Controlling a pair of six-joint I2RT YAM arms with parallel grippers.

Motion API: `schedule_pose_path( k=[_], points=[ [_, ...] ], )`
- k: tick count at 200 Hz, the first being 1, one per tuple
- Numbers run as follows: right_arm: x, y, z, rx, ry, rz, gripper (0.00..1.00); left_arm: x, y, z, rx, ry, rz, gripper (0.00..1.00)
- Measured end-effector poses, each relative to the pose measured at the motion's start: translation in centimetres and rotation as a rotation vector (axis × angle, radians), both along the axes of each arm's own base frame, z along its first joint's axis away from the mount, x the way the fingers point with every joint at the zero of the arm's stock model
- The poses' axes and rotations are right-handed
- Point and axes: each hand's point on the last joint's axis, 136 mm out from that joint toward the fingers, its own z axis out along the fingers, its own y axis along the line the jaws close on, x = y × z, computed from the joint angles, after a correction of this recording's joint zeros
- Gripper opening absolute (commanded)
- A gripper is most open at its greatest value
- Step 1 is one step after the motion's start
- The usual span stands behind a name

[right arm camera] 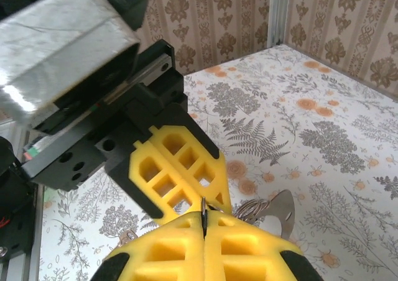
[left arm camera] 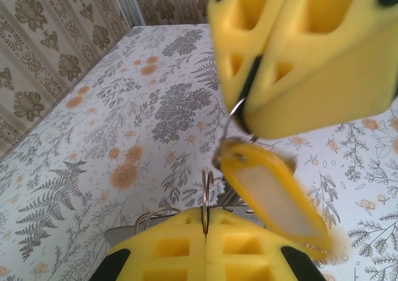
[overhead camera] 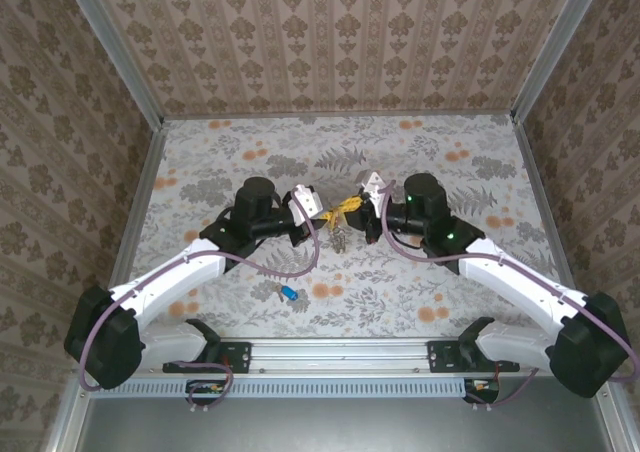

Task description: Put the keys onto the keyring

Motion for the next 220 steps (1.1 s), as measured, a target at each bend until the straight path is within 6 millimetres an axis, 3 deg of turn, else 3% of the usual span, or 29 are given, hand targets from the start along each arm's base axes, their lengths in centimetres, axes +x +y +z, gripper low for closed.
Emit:
schedule_pose_path(
  k=[62,151,220],
  points=[
    [-0.6,-0.3,0.3,0.001,-0.025,0.010,0.00,1.3,1.1,0.0,0.016,-0.018,0.036,0.00],
    [0.5,-2.4,1.3,0.005,-0.071,-0.049,0.00,1.2,1.3,-0.1,0.039,-0.023,0.027,0.00],
    [0.9,-2.1,-2.4,-0.113,-0.037,-0.018,0.00,0.8,1.0,0.8,0.024,-0.033,0.010,0.00]
  ],
)
